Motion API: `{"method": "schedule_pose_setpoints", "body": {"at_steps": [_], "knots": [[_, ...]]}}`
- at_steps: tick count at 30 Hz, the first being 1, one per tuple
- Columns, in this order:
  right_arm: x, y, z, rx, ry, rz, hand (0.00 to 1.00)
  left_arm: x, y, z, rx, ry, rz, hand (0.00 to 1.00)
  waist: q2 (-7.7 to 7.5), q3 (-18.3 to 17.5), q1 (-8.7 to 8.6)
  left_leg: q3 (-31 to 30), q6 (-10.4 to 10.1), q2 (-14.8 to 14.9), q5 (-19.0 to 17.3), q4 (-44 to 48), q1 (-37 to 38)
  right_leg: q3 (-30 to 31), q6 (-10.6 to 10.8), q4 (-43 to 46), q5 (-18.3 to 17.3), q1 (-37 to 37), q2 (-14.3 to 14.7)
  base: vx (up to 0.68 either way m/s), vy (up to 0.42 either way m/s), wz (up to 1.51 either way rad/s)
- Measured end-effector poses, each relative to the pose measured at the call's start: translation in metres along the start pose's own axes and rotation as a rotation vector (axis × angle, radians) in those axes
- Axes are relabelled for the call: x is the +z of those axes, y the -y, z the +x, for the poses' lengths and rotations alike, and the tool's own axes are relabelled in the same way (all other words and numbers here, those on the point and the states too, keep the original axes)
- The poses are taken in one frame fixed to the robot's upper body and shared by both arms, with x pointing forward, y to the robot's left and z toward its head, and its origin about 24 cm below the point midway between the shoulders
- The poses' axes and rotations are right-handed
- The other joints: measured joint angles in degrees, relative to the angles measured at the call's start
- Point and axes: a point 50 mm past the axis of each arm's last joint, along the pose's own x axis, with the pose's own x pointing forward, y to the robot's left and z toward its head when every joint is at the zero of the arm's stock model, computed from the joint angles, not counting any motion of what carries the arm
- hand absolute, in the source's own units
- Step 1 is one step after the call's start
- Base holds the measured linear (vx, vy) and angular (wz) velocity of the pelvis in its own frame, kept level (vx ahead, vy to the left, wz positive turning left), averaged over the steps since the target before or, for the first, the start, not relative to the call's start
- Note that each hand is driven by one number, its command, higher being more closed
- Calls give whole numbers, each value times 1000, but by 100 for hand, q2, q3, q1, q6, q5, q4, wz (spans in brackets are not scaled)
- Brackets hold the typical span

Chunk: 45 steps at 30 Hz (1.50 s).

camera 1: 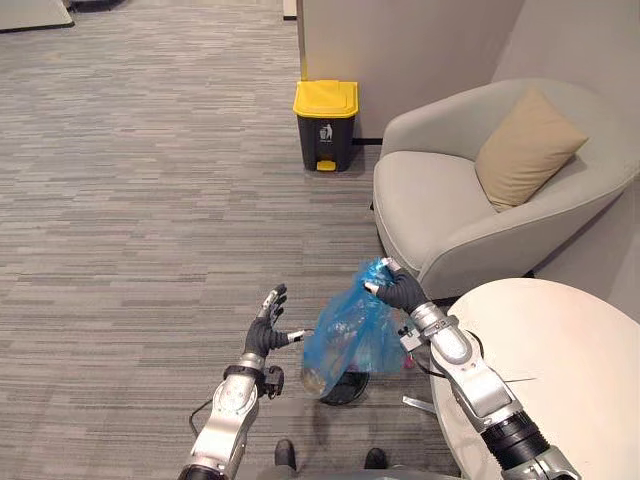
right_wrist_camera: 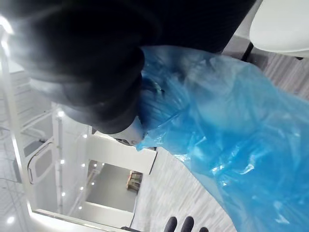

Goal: Gather rubbish on tea table into small bin, then transfer packed bag to large trash can.

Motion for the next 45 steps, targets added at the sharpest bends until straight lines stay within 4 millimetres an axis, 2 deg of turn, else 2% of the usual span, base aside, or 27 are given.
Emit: {"method": "schedule_pose_setpoints", "body": {"at_steps": [10,13,18,21,29,36,45], "knots": [[21,-11,19,87,89,85,100,20,24,14,-135,88,152,0,-67,-105,-26,63,-10,49,6,-4,27,140,-84,-126,109,10,43,-19,6,-7],[25,-16,23,106,107,110,100,23,28,16,-147,109,205,0,-109,-144,-90,99,-10,57,6,-4,29,172,-100,-189,154,27,58,9,8,-6],[39,-40,23,217,161,169,100,32,37,17,-104,163,251,0,-119,-152,-154,171,-11,60,4,-13,62,237,-93,-205,182,27,102,3,5,-7],[49,-49,24,236,204,210,100,39,43,18,-70,197,260,0,-119,-154,-147,209,-11,60,4,-24,85,275,-81,-202,191,29,102,-14,16,-7],[54,-67,23,288,214,284,100,41,49,20,-24,199,229,0,-116,-180,-148,233,-11,59,5,-52,109,296,-72,-202,197,34,100,-4,2,0],[54,-71,23,301,208,342,100,33,47,21,19,152,209,0,-118,-246,-138,231,-11,57,5,-54,110,296,-71,-205,198,36,99,0,0,0],[55,-81,23,337,197,339,100,8,51,18,24,45,201,0,-128,-369,-120,191,-32,108,17,-55,112,280,-107,-299,231,94,115,0,0,0]]}}
